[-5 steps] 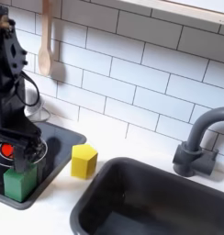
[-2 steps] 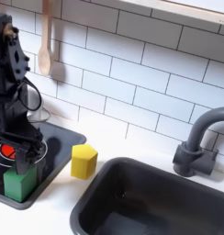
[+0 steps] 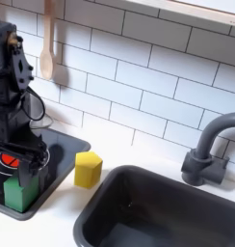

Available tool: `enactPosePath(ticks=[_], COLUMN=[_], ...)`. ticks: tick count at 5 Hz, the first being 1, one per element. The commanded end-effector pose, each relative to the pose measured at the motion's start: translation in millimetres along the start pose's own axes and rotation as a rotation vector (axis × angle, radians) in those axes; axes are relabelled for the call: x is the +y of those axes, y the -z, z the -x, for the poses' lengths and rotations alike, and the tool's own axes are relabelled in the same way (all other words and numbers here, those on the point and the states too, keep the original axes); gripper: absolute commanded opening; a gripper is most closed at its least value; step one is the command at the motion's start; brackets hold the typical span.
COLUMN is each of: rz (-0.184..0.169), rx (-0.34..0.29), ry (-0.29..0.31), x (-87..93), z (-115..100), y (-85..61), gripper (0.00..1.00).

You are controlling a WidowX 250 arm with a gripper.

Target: Reach green block

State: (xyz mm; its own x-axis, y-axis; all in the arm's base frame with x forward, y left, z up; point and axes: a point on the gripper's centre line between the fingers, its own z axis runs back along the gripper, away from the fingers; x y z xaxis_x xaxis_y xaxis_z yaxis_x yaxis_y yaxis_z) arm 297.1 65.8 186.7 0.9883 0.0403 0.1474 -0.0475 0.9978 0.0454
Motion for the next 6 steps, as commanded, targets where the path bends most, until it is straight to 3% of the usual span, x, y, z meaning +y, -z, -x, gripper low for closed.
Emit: enactPosePath(ticks=[1,6], rz=[0.002,-0.003], rx=[0.012,0.009], ry=[-0.004,0.009], x=[-1.3,-12.0], z=[-3,-11], y=[7.0,14.7], gripper=[1.00,1.00])
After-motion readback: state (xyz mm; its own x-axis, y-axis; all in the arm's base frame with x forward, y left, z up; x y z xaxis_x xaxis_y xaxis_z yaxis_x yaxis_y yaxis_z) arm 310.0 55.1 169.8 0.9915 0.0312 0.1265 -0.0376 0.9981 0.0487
